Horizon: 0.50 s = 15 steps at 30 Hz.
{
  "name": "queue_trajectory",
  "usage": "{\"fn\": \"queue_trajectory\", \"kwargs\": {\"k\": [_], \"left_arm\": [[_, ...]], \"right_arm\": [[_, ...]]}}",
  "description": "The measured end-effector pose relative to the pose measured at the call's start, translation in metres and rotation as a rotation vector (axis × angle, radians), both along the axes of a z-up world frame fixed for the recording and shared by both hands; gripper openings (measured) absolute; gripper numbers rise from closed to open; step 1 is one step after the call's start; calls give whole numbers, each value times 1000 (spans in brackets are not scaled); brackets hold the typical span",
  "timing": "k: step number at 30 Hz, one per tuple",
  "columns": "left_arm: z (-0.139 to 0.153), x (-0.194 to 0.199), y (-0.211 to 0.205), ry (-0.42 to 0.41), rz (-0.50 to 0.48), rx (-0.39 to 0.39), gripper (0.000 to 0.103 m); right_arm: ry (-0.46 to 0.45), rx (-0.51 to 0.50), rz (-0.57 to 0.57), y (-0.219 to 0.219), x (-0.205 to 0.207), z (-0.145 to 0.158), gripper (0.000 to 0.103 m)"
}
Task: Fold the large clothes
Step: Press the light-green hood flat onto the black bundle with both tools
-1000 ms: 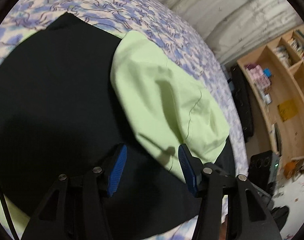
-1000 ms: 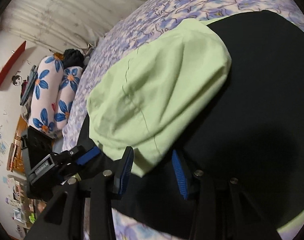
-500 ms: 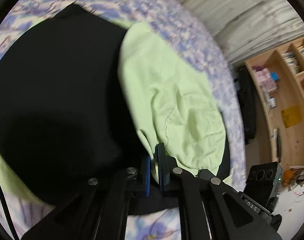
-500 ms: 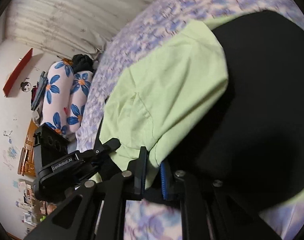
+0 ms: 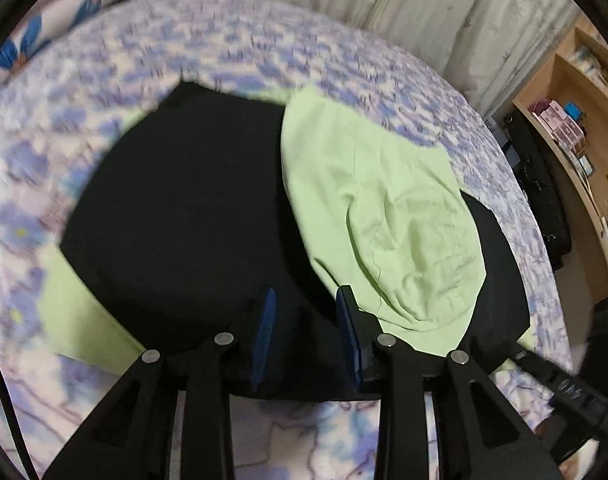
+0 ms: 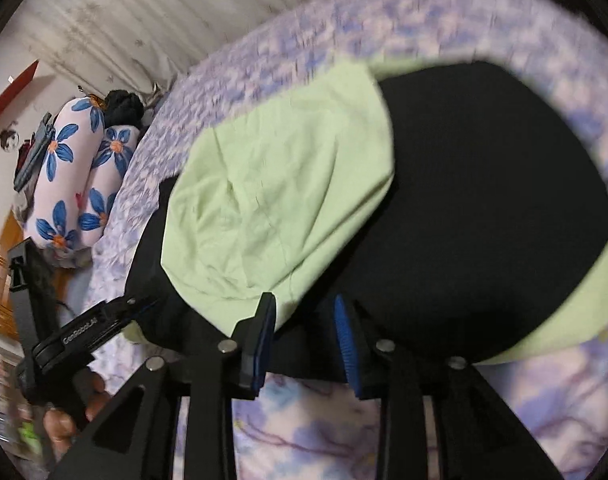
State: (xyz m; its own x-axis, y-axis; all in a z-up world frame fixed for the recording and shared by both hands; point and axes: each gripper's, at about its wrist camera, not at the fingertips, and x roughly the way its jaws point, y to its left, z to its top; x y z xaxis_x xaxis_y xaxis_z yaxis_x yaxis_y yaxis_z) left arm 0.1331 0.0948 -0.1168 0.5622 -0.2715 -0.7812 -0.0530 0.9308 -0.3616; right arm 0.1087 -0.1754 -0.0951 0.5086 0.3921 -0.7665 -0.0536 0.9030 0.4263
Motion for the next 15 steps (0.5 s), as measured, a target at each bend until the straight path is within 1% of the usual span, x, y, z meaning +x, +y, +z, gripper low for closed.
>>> {"fn": "queue_trajectory", "kwargs": {"k": [3, 6, 8, 11, 13, 15], "left_arm": [[17, -3, -2, -64, -4, 16, 29], [30, 7, -7, -118, -31, -10, 29], [35, 21, -14, -142, -46, -8, 29], [34, 48, -31, -164, -55, -11, 29], [27, 66, -37, -162, -56, -3, 29], [15, 83, -41, -147, -38, 26, 29]], "right_arm": [[-90, -34, 23, 6, 4, 19, 31], [-134, -63, 53, 26, 28, 25, 31], [-147, -58, 76, 36, 44, 24, 31], [-149, -64, 92, 52, 71, 16, 31], [-143, -76, 91, 57, 86, 7, 31], [-136, -83, 82, 60, 101, -2, 31]]}}
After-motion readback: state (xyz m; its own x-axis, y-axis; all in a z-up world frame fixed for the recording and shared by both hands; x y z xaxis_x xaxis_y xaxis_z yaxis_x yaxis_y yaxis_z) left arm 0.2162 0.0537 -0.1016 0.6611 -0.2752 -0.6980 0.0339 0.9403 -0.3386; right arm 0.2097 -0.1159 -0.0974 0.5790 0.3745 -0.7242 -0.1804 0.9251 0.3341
